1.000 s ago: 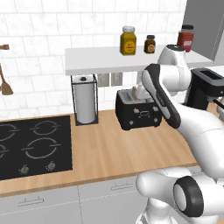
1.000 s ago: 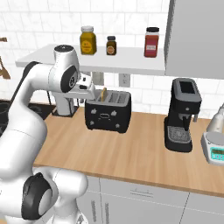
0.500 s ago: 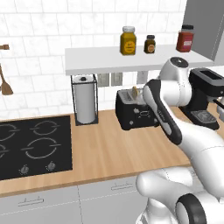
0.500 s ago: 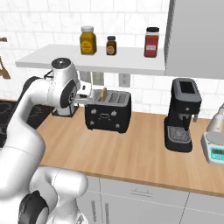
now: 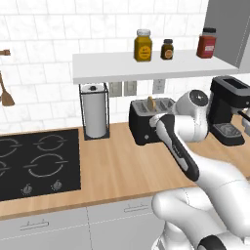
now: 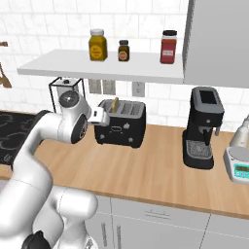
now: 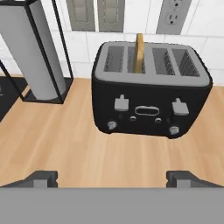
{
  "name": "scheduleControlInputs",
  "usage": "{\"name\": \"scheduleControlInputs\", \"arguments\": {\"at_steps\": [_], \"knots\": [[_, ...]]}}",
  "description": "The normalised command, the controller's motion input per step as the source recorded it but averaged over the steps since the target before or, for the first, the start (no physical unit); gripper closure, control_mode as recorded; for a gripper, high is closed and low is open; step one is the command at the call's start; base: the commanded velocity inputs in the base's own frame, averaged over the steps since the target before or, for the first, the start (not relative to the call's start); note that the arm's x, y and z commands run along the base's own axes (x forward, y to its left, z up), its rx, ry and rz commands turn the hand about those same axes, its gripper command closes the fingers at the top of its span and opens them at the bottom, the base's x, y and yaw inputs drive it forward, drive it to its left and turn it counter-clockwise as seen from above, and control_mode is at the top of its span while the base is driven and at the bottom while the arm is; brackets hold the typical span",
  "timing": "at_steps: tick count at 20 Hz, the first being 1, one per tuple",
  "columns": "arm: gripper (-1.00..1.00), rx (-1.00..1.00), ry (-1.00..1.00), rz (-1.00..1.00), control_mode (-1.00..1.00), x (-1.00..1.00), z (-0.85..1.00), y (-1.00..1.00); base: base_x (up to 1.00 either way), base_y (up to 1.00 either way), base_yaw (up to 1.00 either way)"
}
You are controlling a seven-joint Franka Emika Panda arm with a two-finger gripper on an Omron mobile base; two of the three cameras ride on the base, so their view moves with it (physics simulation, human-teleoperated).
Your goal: Start the toaster. Once the lever pops up, take the bread to the plate on the dining counter.
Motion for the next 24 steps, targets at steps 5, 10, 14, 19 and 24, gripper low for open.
{"name": "scheduleControlInputs", "arguments": {"at_steps": [5,10,14,19,24], "knots": [[-1.00,0.00,0.00,0.00,-1.00,0.39,-0.16,-0.30,0.00,0.00,0.00],[-1.00,0.00,0.00,0.00,-1.00,0.45,-0.14,-0.07,0.00,0.00,0.00],[-1.00,0.00,0.00,0.00,-1.00,0.36,-0.18,0.00,0.00,0.00,0.00],[-1.00,0.00,0.00,0.00,-1.00,0.34,-0.16,-0.01,0.00,0.00,0.00],[-1.00,0.00,0.00,-0.01,-1.00,0.33,-0.15,-0.09,0.00,0.00,0.00]]}}
